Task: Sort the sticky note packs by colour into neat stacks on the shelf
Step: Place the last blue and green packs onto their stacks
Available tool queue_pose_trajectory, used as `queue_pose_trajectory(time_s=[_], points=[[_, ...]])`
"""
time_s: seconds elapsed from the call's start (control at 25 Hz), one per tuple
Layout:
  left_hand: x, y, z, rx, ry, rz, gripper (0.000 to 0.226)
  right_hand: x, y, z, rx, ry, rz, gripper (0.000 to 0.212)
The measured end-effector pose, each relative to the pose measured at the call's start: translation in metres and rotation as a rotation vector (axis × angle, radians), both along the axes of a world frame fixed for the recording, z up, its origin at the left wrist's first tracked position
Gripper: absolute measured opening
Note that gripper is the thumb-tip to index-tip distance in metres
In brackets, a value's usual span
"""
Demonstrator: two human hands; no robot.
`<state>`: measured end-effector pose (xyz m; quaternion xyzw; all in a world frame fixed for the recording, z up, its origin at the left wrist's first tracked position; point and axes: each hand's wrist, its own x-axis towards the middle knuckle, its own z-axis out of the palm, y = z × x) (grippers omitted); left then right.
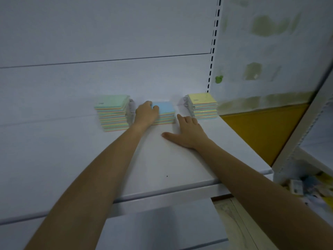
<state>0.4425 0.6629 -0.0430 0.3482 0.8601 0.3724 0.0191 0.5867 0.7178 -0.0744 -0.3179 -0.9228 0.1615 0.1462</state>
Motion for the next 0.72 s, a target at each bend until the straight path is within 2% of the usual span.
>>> queue_pose_trajectory(time_s=[0.12, 0.24, 0.4, 0.52, 0.72], points=[[0.006, -0.014, 0.008, 0.002, 0.169, -0.018, 0.041, 0.002, -0.004, 0.002, 0.017, 0.129, -0.017, 0.086], [0.014, -0.041, 0.02, 0.026, 0.438, -0.115, 0.039, 0.002, -0.015, 0.009, 0.164, 0.286, -0.009, 0.08], [-0.004, -0.095, 0.041, -0.05, 0.692, -0.09, 0.042, -0.013, -0.045, 0.028, 0.298, 0.276, 0.144, 0.074], [-0.04, -0.158, 0.044, -0.187, 0.748, -0.039, 0.043, -0.048, -0.091, 0.039, 0.364, 0.218, 0.281, 0.07], [-0.111, -0.295, 0.028, -0.421, 0.697, 0.054, 0.048, -0.129, -0.199, 0.045, 0.383, 0.112, 0.452, 0.065]])
